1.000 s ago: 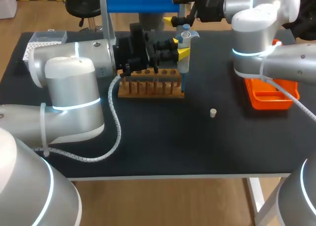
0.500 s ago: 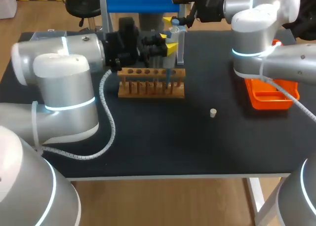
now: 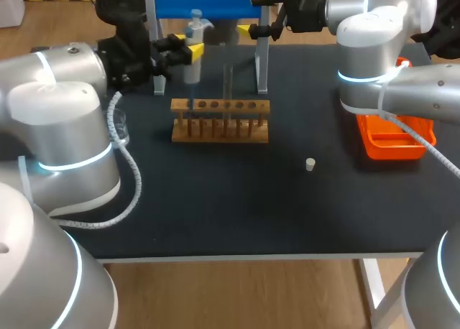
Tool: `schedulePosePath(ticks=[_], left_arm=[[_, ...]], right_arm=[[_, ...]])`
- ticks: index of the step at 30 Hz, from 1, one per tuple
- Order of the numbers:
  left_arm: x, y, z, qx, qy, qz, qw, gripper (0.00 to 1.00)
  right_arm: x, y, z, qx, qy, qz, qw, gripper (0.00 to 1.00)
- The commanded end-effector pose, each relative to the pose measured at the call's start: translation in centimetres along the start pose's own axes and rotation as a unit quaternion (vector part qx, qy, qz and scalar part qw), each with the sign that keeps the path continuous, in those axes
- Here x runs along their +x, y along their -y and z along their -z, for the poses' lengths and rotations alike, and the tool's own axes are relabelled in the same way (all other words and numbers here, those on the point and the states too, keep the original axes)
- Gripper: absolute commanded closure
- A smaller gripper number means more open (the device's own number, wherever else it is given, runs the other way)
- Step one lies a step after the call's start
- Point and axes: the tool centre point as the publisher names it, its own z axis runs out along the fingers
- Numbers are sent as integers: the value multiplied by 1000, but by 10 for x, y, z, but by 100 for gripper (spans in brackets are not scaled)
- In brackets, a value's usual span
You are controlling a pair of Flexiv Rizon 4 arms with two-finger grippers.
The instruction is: Invert the test tube, pick up the pipette, mount the tip to pipette, aspirate from beaker and dispense into the tube, eject the tip, return the pipette, and cap with the stopper.
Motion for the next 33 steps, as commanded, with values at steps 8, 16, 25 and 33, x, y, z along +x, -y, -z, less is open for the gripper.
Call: schedulePosePath(ticks=[8,16,25,33], left_arm=[[-37,-3,-1,22,51,1,998,100],[-60,-3,-9,32,100,2,994,100],[-81,-4,-21,41,162,-5,986,100],[-97,-4,-23,47,246,9,968,100]], right_arm=[[0,0,0,0,0,0,1000,0],[0,0,0,0,0,0,1000,0],[0,0,0,0,0,0,1000,0],[0,0,0,0,0,0,1000,0]])
